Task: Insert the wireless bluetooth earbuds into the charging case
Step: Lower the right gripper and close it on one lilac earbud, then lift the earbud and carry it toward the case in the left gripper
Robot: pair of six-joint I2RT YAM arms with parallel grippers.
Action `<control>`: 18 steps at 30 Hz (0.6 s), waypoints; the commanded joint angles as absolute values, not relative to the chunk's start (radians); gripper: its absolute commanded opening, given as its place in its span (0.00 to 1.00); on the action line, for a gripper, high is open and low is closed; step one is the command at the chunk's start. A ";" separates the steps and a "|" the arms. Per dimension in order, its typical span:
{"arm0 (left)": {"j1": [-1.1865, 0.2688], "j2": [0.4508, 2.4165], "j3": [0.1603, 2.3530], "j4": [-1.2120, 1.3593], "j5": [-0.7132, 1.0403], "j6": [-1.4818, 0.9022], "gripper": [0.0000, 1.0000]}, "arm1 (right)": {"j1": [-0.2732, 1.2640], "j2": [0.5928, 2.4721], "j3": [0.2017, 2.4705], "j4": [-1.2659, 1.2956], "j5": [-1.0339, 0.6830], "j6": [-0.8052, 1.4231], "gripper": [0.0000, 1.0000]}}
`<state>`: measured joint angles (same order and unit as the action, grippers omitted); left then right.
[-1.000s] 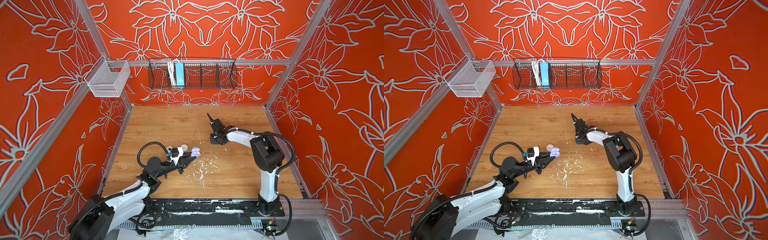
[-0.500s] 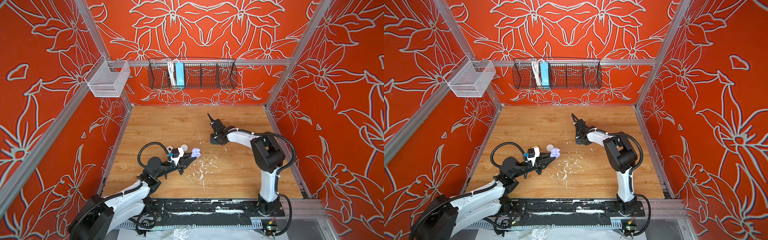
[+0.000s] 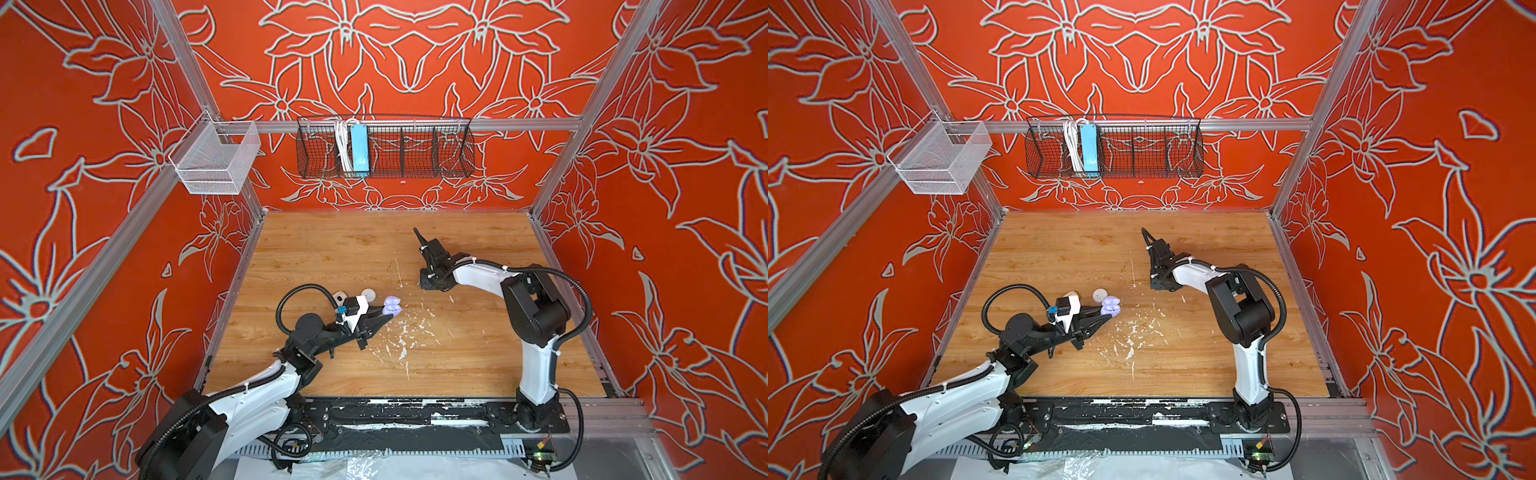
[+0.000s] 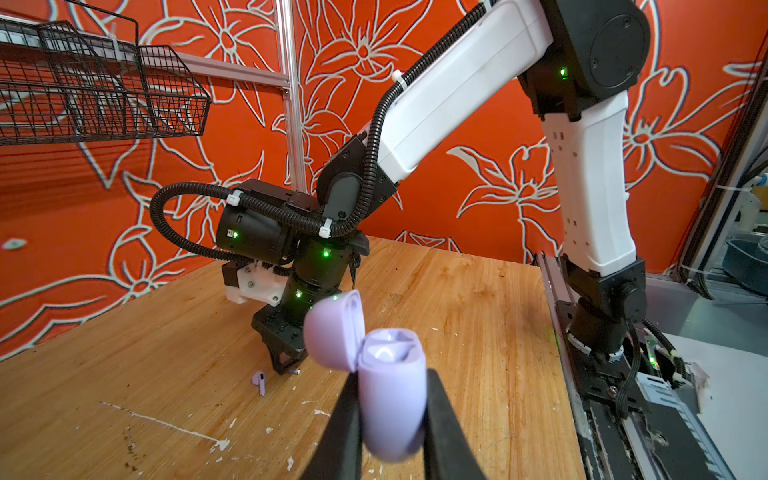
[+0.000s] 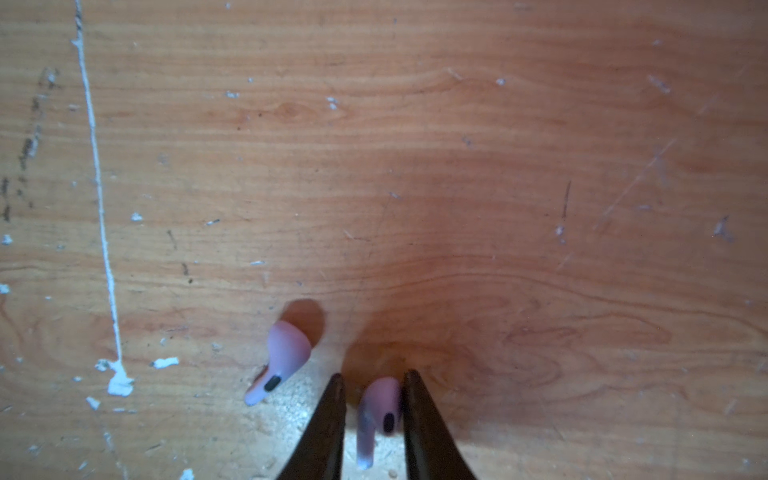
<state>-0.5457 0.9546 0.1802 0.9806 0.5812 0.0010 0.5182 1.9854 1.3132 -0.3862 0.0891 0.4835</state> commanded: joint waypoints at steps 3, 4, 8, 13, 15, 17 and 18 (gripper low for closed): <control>-0.555 0.940 0.194 0.999 0.591 0.016 0.00 | 0.527 1.955 1.284 -0.426 0.103 0.509 0.22; -0.554 0.941 0.196 1.001 0.592 0.015 0.00 | 0.529 1.951 1.278 -0.421 0.103 0.512 0.21; -0.555 0.943 0.190 1.008 0.588 0.015 0.00 | 0.528 1.922 1.247 -0.390 0.101 0.524 0.18; -0.555 0.948 0.186 1.020 0.586 0.014 0.00 | 0.533 1.856 1.209 -0.367 0.097 0.539 0.16; -0.554 0.946 0.182 1.026 0.578 0.012 0.00 | 0.542 1.793 1.189 -0.355 0.102 0.547 0.15; -0.555 0.954 0.175 1.052 0.566 0.003 0.00 | 0.558 1.720 1.171 -0.352 0.122 0.549 0.15; -0.554 0.962 0.166 1.078 0.551 -0.004 0.00 | 0.573 1.673 1.157 -0.347 0.135 0.551 0.15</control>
<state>-0.5499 0.9562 0.1791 0.9966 0.5724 0.0006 0.5415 1.7912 1.1725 -0.3733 0.0971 0.5182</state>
